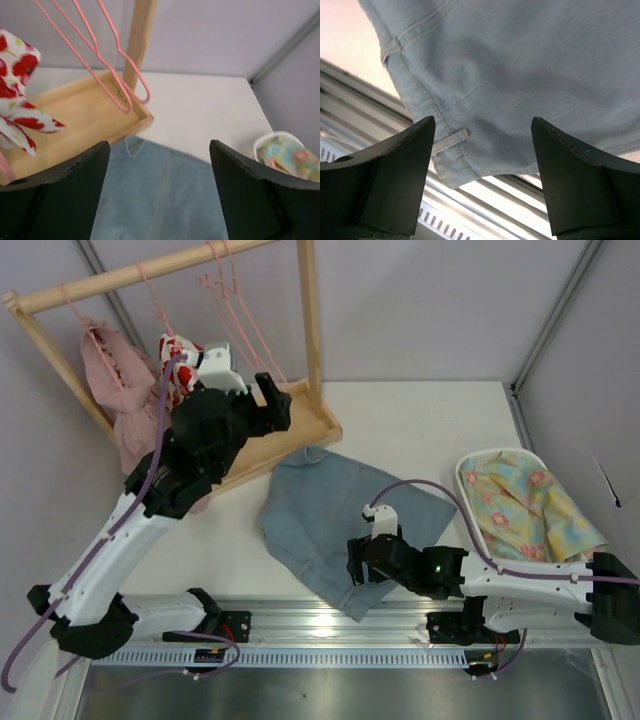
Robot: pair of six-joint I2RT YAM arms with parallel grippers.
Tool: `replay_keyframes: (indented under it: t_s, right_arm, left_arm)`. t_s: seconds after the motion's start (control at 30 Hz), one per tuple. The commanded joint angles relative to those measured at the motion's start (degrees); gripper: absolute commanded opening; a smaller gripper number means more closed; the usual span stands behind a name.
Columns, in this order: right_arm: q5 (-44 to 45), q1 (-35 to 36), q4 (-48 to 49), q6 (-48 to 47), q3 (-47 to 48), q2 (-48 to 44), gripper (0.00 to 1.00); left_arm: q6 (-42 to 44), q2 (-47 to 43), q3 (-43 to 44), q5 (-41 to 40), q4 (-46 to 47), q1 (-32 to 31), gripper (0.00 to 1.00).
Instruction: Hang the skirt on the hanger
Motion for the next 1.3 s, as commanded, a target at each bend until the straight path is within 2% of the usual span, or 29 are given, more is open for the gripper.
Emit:
replay_keyframes:
  t_s: [0.0,0.13,0.47,0.8,0.97,1.07,1.13,1.27]
  right_arm:
    - [0.4,-3.1,-0.6,2.0,-0.6,-3.2,0.83]
    - [-2.1,-7.5,-1.8,3.9,-2.1,-6.1,0.83]
    - [-4.5,-12.5,-3.0,3.6,-5.0,-9.6,0.84]
    - [-5.1,-14.3,-3.7,3.2,-5.1,-9.6,0.84]
    - [-5.7,-15.1,-3.9,3.1,-5.2,-9.8,0.84]
    - [-6.0,-15.7,-3.6,2.9,-5.1,-9.7,0.84]
    - [-6.2,-15.8,-3.3,2.8,-5.2,-9.6,0.85]
    - [-6.5,-16.4,-3.3,2.4,-5.2,-9.2,0.84]
  left_arm:
    - [3.5,7.0,8.6,-10.2,1.9,0.5,0.85]
    - [4.5,12.3,14.2,-16.3,3.1,2.3,0.78]
    - [7.3,22.1,23.1,-23.4,4.1,5.8,0.73]
    - [5.4,26.9,22.9,-21.7,3.8,10.0,0.7]
    - [5.4,27.8,22.3,-20.8,5.6,11.3,0.63]
    - [6.2,28.9,22.2,-22.5,7.2,11.6,0.63]
    - [7.0,29.7,22.1,-24.0,8.1,11.6,0.59]
    - [8.0,30.6,21.1,-25.1,9.8,12.3,0.56]
